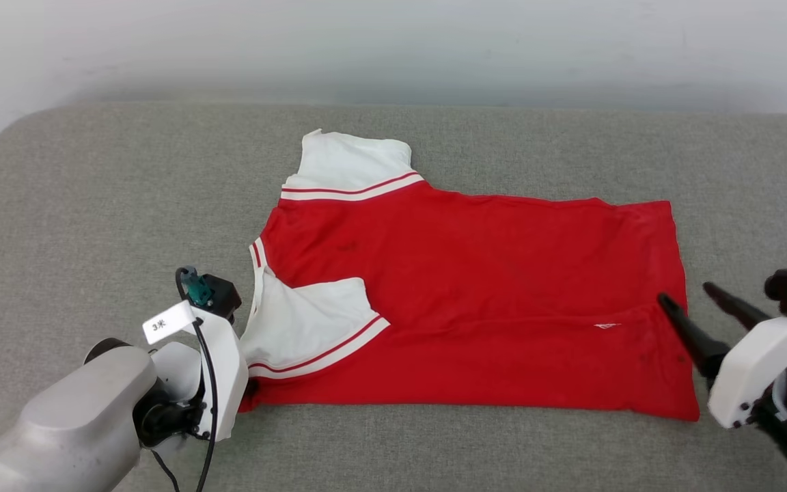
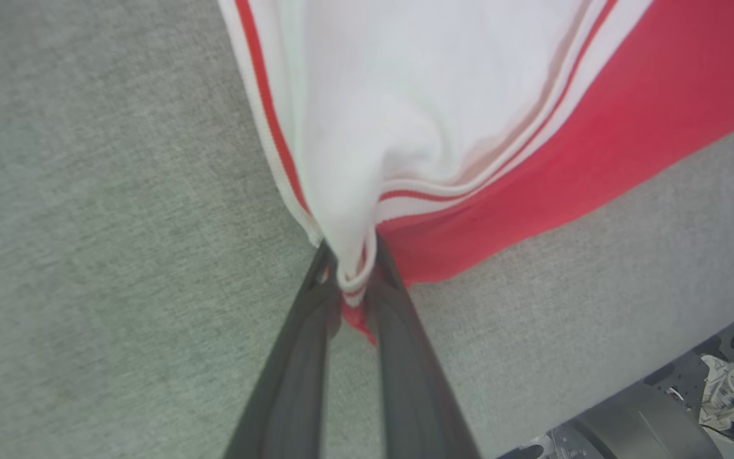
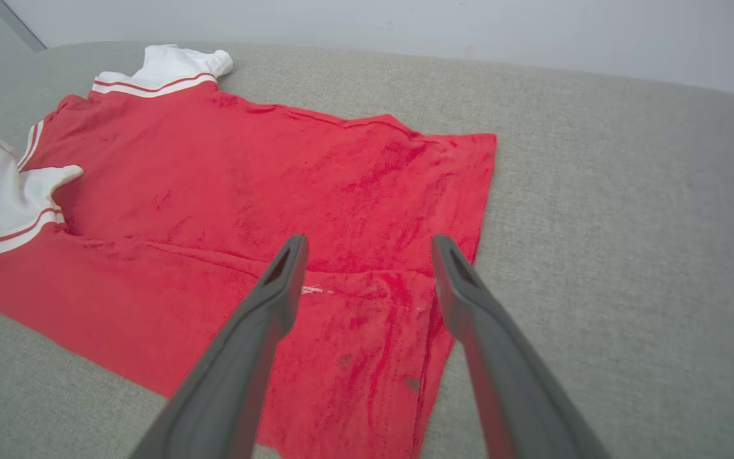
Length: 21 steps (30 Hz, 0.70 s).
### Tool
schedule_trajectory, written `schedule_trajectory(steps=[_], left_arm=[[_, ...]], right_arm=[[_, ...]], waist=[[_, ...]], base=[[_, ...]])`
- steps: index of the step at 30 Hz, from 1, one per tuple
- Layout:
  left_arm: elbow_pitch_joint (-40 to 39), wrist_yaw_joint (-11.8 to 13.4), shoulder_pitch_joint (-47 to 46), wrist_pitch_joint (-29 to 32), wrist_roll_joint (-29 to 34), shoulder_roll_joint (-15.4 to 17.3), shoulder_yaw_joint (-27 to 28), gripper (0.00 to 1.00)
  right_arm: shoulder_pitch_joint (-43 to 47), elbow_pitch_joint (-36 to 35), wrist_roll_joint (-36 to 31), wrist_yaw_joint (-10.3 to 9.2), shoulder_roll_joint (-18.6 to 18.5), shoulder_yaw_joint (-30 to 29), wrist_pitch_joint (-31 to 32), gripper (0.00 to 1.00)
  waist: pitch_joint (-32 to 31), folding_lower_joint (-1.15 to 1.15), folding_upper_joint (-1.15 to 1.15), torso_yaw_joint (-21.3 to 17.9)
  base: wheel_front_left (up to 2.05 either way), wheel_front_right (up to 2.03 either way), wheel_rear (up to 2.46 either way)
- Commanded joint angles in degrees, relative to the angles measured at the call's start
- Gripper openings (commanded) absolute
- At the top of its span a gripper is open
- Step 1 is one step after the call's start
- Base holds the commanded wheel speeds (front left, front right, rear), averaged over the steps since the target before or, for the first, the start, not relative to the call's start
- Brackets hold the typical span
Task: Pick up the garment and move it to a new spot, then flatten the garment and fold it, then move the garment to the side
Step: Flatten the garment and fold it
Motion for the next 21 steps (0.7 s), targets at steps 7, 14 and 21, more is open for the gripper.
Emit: schedule_trajectory(steps=[7,14,21], left_arm=[[-4.7,-0.1,-1.1,-3.8,1.5,2.8,-1.3,0.00],[-9.2,-0.1,-2.3,-5.1,2.5,4.6,-1.9,0.00],[-10.6,-0.1,-3.3,-5.7,3.5,3.7,-2.0,0.00]], right_arm=[[-2.0,-3.2,0.1,-0.06,-6.9,0.2,7.3,1.00],[-1.5,-5.1,4.6,-0.06,-13.3,2.3,22.5,1.00],[-1.2,-2.6,6.5,-0.07,-12.5,4.2,29.5,1.00]], waist=[[-1.4,0.00,0.00,1.0],[-1.5,0.00,0.00,1.8],[-0.1,0.00,0.00,2.7]], base=[[0.00,0.00,0.00],[0.00,0.00,0.00],[0.00,0.00,0.00]])
